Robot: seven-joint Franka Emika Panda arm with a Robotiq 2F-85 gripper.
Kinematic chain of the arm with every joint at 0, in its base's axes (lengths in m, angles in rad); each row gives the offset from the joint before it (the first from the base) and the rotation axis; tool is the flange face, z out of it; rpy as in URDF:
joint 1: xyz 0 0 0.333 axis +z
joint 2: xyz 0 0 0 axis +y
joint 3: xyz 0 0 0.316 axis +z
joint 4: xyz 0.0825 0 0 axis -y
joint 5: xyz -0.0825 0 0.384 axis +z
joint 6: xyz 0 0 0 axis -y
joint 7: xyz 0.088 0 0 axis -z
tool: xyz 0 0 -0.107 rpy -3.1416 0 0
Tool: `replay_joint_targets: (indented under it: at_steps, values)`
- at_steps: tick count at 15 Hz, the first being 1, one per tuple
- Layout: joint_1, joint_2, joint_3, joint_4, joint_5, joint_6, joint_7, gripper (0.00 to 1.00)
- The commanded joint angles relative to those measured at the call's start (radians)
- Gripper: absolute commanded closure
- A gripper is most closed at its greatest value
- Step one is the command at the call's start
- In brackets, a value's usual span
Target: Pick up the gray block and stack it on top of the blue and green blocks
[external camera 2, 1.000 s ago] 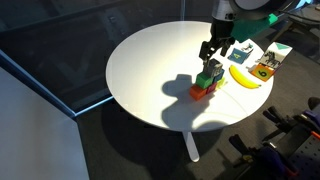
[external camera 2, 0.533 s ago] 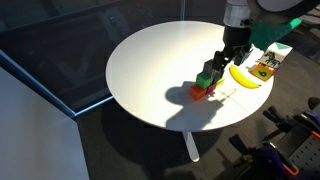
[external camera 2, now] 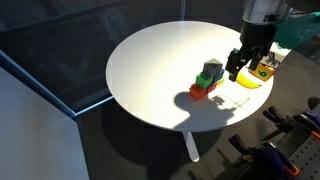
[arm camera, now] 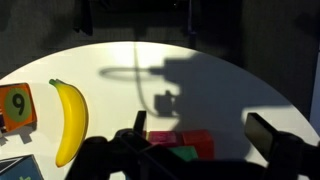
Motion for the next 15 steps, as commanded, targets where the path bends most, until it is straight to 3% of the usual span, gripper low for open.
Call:
replay_joint_targets:
  at_steps: [1,15]
  values:
    - [-0.011,-0.118,0.002,-0.042,0.021,-0.046,0.009,0.00]
    - [0.002,-0.299,0.004,-0.033,0.015,-0.111,-0.050,0.00]
